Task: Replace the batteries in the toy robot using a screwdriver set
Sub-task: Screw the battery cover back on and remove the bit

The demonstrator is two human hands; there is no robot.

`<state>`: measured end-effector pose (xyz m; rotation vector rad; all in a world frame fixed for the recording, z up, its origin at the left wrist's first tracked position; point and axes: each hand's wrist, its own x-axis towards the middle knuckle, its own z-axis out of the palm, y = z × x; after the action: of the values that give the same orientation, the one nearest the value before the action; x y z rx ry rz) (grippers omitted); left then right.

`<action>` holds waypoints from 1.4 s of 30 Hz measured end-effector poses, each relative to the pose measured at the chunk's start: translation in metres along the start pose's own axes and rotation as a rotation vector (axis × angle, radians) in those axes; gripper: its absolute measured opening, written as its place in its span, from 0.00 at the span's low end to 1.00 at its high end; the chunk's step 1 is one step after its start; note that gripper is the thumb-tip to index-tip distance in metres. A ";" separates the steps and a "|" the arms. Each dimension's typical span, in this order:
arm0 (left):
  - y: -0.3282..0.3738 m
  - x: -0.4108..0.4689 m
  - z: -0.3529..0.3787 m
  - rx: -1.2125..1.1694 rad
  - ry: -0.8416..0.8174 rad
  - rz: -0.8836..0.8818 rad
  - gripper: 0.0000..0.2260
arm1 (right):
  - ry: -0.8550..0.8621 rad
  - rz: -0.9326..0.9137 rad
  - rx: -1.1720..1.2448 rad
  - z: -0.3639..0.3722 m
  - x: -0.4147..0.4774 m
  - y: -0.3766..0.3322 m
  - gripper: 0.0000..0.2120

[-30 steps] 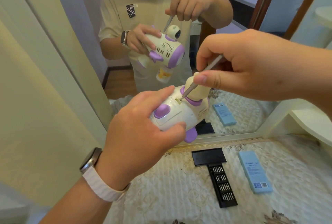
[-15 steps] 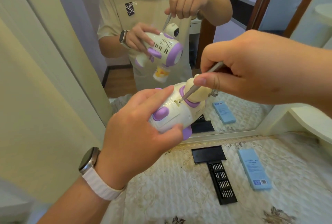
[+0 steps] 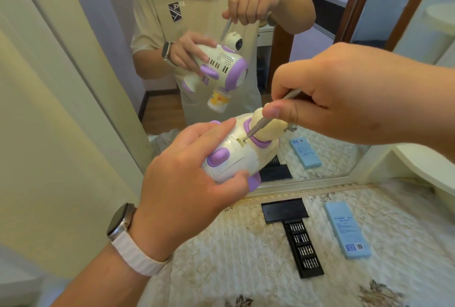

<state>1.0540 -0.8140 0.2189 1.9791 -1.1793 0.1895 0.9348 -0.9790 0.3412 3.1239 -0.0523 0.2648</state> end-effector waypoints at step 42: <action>-0.015 -0.006 0.014 -0.036 -0.049 -0.087 0.30 | 0.002 0.073 -0.013 0.024 0.001 -0.008 0.13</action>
<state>1.0588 -0.8157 0.1982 2.0093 -1.1173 0.0751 0.9397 -0.9717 0.3173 3.1129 -0.1671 0.2665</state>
